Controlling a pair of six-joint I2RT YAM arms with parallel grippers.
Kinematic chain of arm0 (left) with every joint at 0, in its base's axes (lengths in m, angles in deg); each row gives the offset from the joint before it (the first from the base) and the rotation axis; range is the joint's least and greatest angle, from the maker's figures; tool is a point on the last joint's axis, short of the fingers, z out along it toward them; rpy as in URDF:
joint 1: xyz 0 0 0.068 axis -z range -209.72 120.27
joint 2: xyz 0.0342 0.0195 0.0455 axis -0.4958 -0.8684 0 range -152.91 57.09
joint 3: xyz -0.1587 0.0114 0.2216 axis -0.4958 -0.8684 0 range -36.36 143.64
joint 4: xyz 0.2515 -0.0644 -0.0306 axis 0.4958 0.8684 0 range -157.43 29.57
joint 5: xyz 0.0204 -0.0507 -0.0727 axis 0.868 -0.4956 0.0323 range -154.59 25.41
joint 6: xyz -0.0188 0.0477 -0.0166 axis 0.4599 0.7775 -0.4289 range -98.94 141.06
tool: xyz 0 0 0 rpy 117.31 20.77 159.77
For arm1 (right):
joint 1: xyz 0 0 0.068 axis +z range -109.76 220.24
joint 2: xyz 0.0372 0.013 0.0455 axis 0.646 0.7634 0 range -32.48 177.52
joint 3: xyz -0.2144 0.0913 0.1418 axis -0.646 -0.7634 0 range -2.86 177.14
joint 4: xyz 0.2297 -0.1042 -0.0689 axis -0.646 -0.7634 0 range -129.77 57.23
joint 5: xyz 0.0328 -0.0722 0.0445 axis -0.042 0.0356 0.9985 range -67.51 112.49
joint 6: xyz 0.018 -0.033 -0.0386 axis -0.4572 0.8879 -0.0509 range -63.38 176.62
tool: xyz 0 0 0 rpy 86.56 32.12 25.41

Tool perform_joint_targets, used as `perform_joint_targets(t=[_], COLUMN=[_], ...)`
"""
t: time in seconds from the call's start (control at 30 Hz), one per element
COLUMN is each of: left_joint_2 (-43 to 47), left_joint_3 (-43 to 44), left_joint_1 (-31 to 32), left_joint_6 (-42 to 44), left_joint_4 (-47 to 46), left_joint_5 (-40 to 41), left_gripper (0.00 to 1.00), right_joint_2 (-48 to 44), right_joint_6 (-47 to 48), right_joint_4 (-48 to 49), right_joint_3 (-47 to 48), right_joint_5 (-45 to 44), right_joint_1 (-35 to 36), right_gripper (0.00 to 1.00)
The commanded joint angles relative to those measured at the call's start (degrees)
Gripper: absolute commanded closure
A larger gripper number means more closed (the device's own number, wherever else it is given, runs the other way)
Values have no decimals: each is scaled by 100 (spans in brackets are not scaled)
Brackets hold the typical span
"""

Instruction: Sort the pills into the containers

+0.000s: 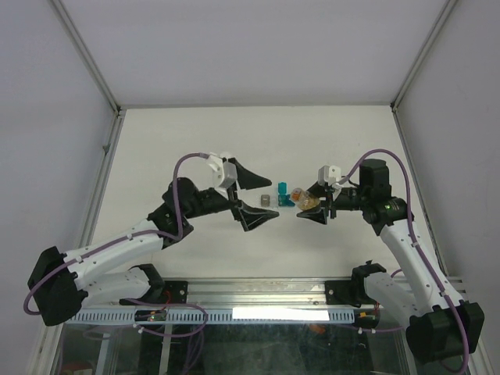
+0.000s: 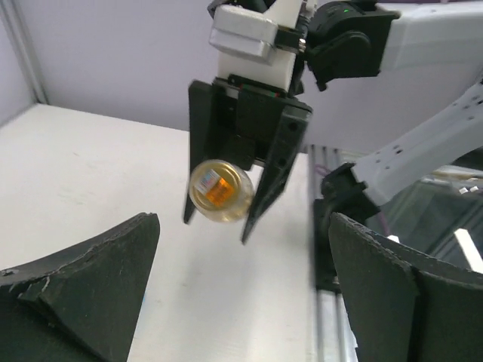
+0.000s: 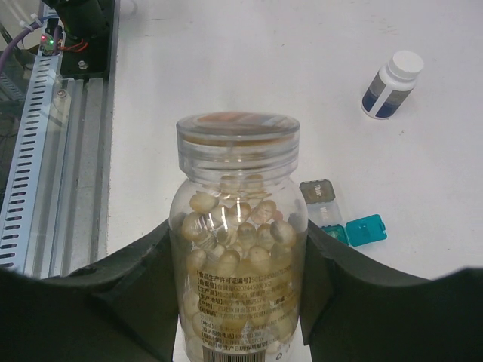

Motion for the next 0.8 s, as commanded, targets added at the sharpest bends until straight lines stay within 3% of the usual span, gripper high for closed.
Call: perform_joint_targets(t=[0.0,0.1,0.23,0.3,0.57,0.77], left_joint_2=[542,753,633,420,-366,-787], left_joint_3=[-1109,-1380,-524,-46,811,1350], left_joint_1=[9,254,1301,1570,1677,1726], left_joint_6=[-2553,-3300,-2670,-2395,-2298,-2274], left_joint_4=[-1775,-1550,492,868,1182,1617], left_joint_5=[683,1652,3811,4283,4415,4336], left_gripper=[8,18,22,21,22,31], right_joint_2=[-83,-88,-80,-69,-23,19], right_joint_6=[170,209,234,244,221,201], right_joint_4=[188,170,145,147,162,177], right_joint_3=[225,226,223,230,250,264], right_joint_5=[176,135,108,44,-163,-284], right_joint_1=[-28,-26,-19,-6,33,71], right_gripper=[100,100,100,100,100,100])
